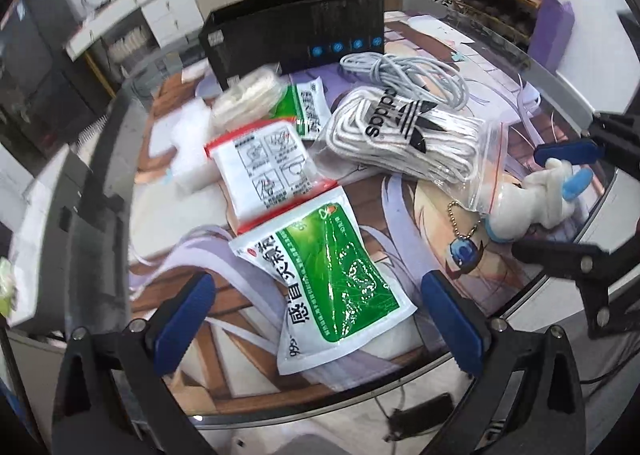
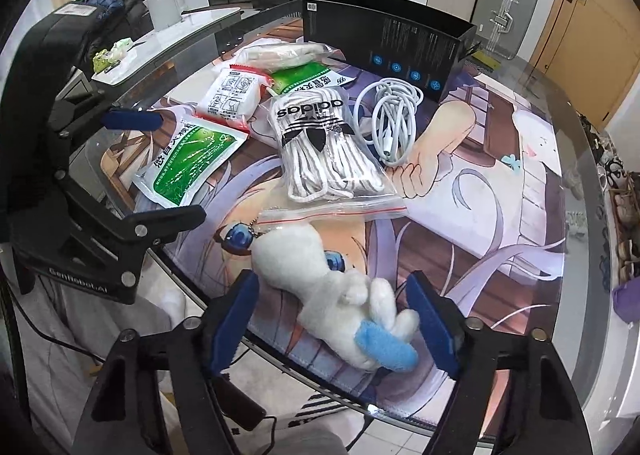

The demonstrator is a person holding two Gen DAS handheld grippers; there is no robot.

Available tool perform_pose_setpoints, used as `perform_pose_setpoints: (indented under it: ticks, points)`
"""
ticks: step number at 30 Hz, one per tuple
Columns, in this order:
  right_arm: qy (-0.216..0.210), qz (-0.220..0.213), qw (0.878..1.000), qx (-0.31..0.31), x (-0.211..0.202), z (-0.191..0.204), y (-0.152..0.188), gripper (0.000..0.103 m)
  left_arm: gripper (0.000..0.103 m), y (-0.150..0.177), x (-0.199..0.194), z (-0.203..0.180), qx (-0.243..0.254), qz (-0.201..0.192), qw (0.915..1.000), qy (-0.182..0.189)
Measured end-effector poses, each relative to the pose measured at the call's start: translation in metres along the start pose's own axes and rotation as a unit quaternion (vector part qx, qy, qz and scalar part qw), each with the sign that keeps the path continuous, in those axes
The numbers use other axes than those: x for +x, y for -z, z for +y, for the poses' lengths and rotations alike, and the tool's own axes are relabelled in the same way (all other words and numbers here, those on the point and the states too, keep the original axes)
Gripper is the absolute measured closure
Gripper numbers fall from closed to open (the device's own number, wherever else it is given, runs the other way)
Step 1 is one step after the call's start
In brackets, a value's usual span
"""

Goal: Organize soft objects
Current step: 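Reach the right tool to the white plush toy while the left tool reaches the green sachet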

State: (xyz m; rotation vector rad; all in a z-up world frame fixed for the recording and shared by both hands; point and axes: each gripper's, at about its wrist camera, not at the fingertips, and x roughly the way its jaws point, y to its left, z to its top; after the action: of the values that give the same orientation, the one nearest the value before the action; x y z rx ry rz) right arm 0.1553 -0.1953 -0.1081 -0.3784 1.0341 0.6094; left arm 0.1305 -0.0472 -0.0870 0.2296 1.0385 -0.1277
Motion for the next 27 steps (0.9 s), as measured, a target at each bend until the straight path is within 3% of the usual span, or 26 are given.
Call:
perform_pose_setpoints:
  ticks: [3,5,7,10,15,17,22,25,27]
  points:
    - [0.000,0.001,1.000,0.001,0.000,0.000,0.001,0.029,0.002,-0.003,-0.006,0.004,-0.004,-0.006,0.9988,0.048]
    - [0.000,0.001,1.000,-0.002,0.000,0.002,0.001,0.032,0.004,-0.006,-0.009,0.010,-0.011,-0.014,0.9988,0.046]
    - [-0.006,0.003,1.000,-0.005,0.000,0.003,0.001,0.042,0.013,-0.008,-0.010,0.013,-0.013,-0.017,0.9993,0.031]
    - [-0.010,0.005,1.000,-0.013,0.001,0.009,0.002,0.050,0.029,-0.010,-0.006,0.019,-0.022,-0.007,0.9986,0.049]
    - [-0.035,0.003,0.999,-0.019,-0.001,0.019,0.002,0.053,0.053,-0.006,-0.003,0.012,-0.009,0.003,0.9985,0.055]
    - [-0.049,0.002,0.999,-0.020,-0.001,0.023,0.003,0.053,0.056,-0.006,0.000,0.015,-0.014,0.009,0.9979,0.062]
    - [-0.045,0.000,0.999,-0.022,-0.001,0.028,0.002,0.053,0.057,-0.003,-0.002,0.011,-0.006,0.008,0.9984,0.056]
    - [-0.049,-0.001,0.999,-0.016,-0.001,0.026,0.000,0.053,0.052,-0.004,-0.003,0.012,-0.019,0.011,0.9964,0.082]
    - [-0.048,-0.001,0.999,-0.015,-0.001,0.026,0.000,0.053,0.027,-0.004,-0.004,0.017,-0.040,0.011,0.9929,0.111]
